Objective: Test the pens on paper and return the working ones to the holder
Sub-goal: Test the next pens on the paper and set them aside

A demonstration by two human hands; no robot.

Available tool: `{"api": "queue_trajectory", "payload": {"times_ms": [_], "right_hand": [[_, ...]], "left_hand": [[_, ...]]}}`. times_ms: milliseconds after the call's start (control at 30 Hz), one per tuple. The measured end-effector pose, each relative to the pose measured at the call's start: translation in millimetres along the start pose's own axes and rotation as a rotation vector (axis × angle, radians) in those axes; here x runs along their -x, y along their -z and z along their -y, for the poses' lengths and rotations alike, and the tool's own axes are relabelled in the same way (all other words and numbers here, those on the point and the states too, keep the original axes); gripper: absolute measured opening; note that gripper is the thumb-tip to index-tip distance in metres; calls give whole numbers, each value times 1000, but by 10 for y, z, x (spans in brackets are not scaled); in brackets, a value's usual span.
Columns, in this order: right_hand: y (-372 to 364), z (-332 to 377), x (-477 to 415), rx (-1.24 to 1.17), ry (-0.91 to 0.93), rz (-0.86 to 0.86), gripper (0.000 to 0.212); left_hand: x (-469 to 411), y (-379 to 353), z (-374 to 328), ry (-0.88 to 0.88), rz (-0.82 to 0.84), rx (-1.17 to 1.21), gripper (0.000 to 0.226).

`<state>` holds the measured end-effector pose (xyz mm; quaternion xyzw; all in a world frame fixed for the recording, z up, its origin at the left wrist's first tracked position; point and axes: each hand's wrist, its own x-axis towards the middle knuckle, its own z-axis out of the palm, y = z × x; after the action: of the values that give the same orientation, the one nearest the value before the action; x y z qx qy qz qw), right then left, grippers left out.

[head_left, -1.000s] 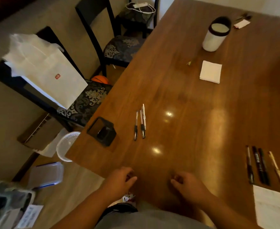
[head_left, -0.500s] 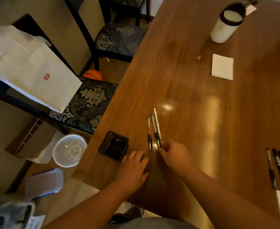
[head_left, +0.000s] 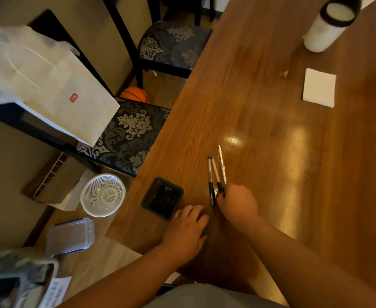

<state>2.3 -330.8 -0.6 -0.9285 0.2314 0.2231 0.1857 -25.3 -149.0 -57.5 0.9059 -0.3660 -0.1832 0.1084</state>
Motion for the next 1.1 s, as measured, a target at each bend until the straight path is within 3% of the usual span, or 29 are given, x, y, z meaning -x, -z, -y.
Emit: {"api": "queue_trajectory", "payload": {"times_ms": [300, 400, 500, 667, 900, 1100], "right_hand": [[-35, -47, 198, 150, -89, 131, 14], [-67, -179, 303, 97, -117, 193, 12], [-127, -383, 449, -144, -138, 244, 15], [-139, -715, 914, -903, -261, 199, 13], [17, -1173, 1548, -1409, -390, 19, 11], [54, -1613, 1881, -1579, -427, -51, 9]], "left_hand": [[4, 60, -51, 5, 0, 9, 49], [11, 74, -71, 13, 22, 11, 47], [8, 117, -72, 8, 42, 46, 46], [-28, 307, -137, 44, 57, 299, 37], [-108, 459, -766, -180, 194, 377, 26], [-242, 446, -1630, -453, 188, 373, 28]]}}
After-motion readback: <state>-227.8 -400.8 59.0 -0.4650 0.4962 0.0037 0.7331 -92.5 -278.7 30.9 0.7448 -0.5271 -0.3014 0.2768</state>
